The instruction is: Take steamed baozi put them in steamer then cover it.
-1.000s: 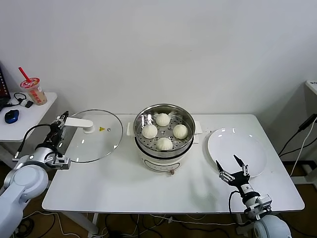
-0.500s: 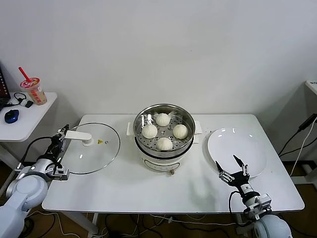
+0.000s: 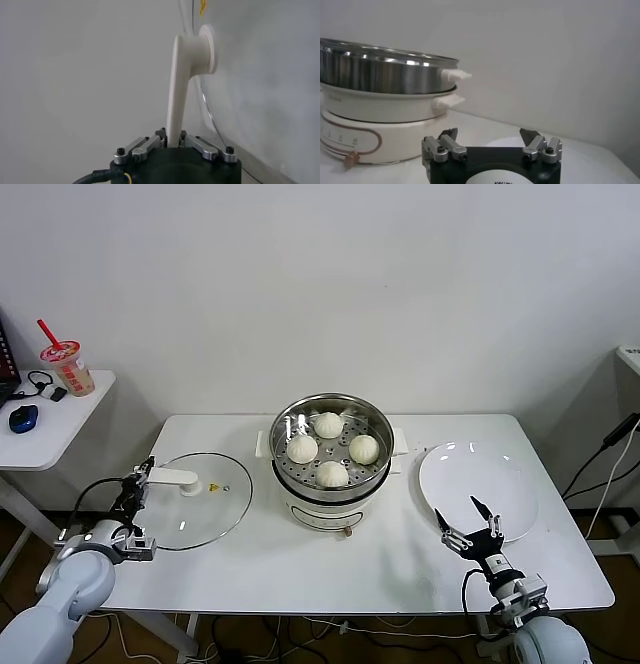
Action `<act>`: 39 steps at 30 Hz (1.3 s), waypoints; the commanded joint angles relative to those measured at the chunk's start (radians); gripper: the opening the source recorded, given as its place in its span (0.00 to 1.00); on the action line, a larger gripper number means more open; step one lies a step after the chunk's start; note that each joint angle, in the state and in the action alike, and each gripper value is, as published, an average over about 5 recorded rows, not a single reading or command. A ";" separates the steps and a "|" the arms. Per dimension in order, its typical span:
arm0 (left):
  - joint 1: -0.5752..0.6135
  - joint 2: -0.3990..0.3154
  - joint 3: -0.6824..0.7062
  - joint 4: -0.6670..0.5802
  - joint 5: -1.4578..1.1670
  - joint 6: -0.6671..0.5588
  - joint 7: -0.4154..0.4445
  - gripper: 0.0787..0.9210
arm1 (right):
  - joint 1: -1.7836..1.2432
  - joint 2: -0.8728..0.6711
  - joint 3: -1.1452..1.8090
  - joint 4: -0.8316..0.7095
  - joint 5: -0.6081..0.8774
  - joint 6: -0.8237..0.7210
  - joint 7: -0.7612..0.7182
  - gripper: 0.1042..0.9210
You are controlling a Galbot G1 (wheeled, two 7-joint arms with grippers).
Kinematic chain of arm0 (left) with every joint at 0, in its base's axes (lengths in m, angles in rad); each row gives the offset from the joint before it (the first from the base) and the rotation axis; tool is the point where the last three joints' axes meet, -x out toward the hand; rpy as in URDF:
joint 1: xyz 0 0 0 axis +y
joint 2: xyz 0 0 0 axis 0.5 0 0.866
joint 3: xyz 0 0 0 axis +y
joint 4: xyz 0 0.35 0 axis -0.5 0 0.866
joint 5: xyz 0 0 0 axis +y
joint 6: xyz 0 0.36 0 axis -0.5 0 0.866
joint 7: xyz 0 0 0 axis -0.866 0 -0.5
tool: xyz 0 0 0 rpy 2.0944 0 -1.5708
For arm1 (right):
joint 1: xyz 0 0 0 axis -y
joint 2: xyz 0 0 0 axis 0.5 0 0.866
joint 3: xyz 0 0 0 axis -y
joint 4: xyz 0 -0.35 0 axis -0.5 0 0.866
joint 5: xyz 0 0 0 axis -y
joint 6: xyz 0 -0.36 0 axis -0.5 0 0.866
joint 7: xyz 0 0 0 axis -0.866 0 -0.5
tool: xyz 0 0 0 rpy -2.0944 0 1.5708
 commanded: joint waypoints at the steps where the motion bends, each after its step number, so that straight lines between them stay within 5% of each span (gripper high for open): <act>1: -0.012 -0.030 0.022 0.065 0.005 -0.014 -0.007 0.13 | -0.001 0.000 0.001 0.002 -0.002 -0.001 0.001 0.88; 39: 0.016 -0.084 0.008 0.136 0.085 -0.069 -0.074 0.13 | 0.007 0.010 0.008 0.000 -0.019 0.001 0.002 0.88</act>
